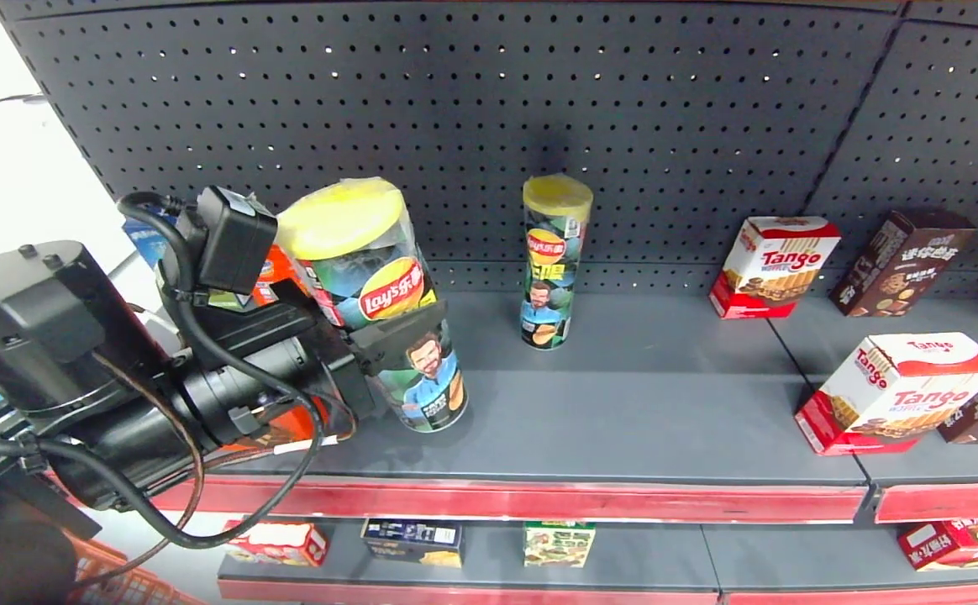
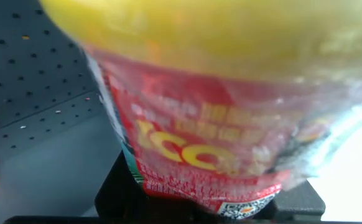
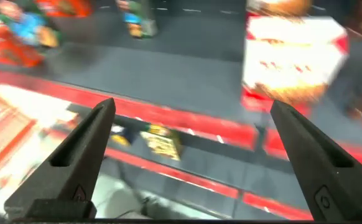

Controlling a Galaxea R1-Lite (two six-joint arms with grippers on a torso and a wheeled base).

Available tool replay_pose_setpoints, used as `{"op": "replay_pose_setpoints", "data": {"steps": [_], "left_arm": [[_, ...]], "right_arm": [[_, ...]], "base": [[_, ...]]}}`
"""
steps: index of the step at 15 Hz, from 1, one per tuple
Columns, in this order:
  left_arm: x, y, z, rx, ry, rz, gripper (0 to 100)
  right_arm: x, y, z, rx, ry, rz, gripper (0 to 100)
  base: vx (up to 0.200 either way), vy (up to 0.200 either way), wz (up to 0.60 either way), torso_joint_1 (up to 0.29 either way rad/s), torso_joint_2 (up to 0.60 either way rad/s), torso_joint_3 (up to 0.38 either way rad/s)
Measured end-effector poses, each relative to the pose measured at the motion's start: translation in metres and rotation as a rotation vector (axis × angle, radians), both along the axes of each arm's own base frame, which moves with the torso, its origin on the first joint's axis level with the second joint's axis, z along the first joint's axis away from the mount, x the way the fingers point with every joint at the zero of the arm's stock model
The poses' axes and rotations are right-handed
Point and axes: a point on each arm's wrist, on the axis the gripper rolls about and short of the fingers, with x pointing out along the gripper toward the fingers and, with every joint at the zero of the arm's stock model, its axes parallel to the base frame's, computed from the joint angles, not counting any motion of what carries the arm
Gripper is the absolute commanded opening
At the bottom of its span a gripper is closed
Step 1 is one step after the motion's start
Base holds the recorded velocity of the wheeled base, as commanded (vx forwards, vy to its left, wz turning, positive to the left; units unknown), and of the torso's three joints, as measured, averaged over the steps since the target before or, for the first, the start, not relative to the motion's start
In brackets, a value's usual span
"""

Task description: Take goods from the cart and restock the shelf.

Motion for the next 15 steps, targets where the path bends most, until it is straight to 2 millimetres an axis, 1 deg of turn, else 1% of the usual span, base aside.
{"op": "replay_pose_setpoints", "data": {"steps": [2, 4, 6, 7, 9, 13, 15], "left_arm": [[0.002, -0.003, -0.004, 0.011, 0.024, -0.005, 0], [0.006, -0.005, -0.004, 0.026, 0.054, -0.007, 0], [0.011, -0.007, -0.001, 0.056, 0.115, -0.007, 0], [0.013, -0.008, 0.006, 0.054, 0.108, -0.007, 0], [0.014, -0.008, 0.017, 0.038, 0.076, -0.008, 0], [0.015, -0.008, 0.019, 0.034, 0.066, -0.015, 0], [0.016, -0.008, 0.02, 0.033, 0.063, -0.013, 0]], "right_arm": [[0.022, 0.009, 0.027, -0.016, 0.014, 0.131, 100], [0.042, 0.022, 0.051, -0.024, 0.022, 0.224, 100], [0.061, 0.035, 0.067, -0.033, 0.04, 0.268, 100], [0.071, 0.042, 0.072, -0.041, 0.054, 0.282, 100], [0.091, 0.055, 0.073, -0.078, 0.076, 0.305, 100], [0.126, 0.079, 0.067, -0.156, 0.11, 0.328, 100], [0.147, 0.091, 0.07, -0.171, 0.115, 0.329, 100]], "base": [[0.0, 0.0, 0.0, 0.0, 0.0, 0.0], [0.0, 0.0, 0.0, 0.0, 0.0, 0.0], [0.0, 0.0, 0.0, 0.0, 0.0, 0.0], [0.0, 0.0, 0.0, 0.0, 0.0, 0.0], [0.0, 0.0, 0.0, 0.0, 0.0, 0.0], [0.0, 0.0, 0.0, 0.0, 0.0, 0.0], [0.0, 0.0, 0.0, 0.0, 0.0, 0.0]]}}
